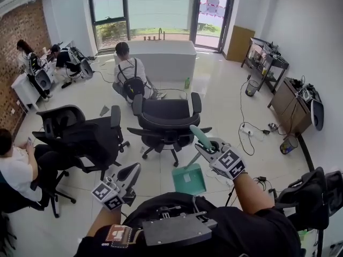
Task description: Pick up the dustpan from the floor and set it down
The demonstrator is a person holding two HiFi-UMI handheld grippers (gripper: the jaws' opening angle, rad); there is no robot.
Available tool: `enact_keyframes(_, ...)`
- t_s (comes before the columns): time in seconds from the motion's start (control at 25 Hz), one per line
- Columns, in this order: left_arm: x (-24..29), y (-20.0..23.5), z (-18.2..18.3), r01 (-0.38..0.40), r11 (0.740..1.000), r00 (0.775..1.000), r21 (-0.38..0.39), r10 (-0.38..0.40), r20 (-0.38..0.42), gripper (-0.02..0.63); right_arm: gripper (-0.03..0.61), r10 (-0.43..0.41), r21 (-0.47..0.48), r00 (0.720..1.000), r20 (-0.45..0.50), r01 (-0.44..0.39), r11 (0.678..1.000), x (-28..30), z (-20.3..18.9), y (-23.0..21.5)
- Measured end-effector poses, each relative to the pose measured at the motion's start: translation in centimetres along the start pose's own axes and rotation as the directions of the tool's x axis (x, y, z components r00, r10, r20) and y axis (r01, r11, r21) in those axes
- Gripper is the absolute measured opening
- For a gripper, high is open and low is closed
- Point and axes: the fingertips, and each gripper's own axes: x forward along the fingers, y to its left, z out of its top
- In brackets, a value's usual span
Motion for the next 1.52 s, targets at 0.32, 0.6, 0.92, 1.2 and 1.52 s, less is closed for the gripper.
enact_keyframes(0.32, -0.8, 2.0, -1.5, -0.030, 0.999, 0.999, -0.045, 0.030, -0.014, 0.017, 0.071, 0.035, 0.009, 0.996, -0.081, -0.034, 0.999, 4.6, -5.5, 1.1)
enact_keyframes(0.6, -0.7, 5.0, -6.6, -0.077, 0.993, 0.993, -0.091, 0.068, -0.101, 0.017, 0.071, 0.076, 0.048, 0.973, -0.216, -0.067, 0.997, 12.0, -17.7, 1.2)
enact_keyframes(0.92, 0.9, 11.1, -14.5, -0.156, 0.979, 0.971, -0.132, 0.128, -0.203, 0.017, 0.071, 0.114, 0.128, 0.913, -0.391, -0.069, 0.989, 23.7, -36.9, -0.3)
enact_keyframes(1.2, -0.6, 16.4, -20.3, -0.227, 0.960, 0.940, -0.166, 0.171, -0.295, 0.017, 0.071, 0.102, 0.190, 0.868, -0.487, -0.009, 0.982, 33.9, -49.9, -1.0)
enact_keyframes(1.52, -2.6, 19.4, -23.9, -0.296, 0.938, 0.905, -0.180, 0.215, -0.367, 0.017, 0.071, 0.088, 0.220, 0.825, -0.558, 0.045, 0.974, 39.7, -58.0, -0.9)
